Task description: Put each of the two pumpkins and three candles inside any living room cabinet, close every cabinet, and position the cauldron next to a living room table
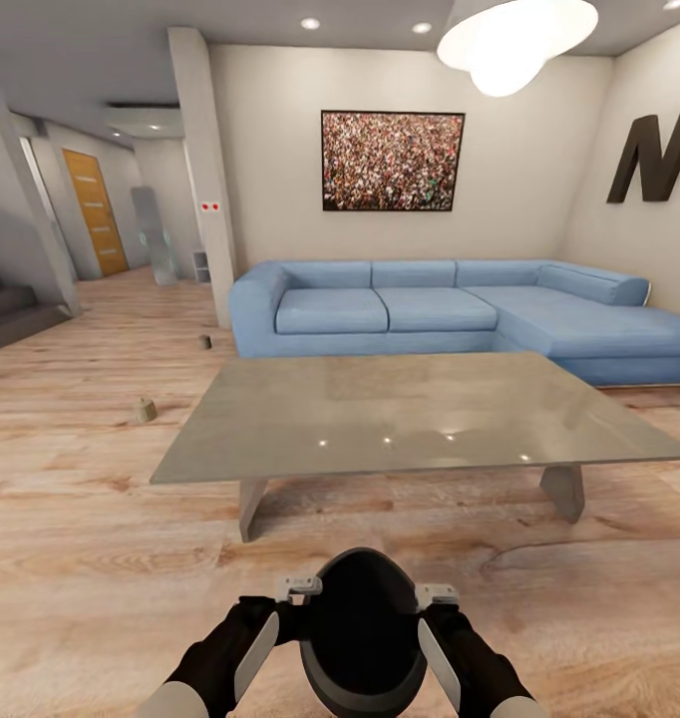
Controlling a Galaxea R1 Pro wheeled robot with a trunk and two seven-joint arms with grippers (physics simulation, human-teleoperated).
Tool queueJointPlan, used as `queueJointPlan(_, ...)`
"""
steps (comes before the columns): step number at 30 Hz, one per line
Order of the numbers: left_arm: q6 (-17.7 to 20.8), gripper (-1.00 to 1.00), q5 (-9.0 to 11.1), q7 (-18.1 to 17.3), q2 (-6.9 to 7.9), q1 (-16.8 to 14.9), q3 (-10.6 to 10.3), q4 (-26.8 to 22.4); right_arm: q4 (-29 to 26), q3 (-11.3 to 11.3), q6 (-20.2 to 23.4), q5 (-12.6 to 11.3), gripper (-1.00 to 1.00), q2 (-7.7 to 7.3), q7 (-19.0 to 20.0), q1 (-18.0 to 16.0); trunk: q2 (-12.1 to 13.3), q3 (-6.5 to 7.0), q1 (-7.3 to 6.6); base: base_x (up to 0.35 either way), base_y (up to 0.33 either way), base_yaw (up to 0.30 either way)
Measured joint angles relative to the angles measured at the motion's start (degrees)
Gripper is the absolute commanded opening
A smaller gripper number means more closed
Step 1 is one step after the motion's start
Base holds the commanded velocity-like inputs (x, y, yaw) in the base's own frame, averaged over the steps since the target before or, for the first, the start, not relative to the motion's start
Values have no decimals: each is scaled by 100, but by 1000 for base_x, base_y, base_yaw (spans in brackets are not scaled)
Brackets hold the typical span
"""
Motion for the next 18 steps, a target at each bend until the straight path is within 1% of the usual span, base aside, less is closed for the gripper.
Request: queueJointPlan(18, 0, -100, -23, -6, -1, -1, 4, -2, 16, 0, -30, -12, -100, 0, 0, -1, -24, -399, 46, 0, 0, 0)
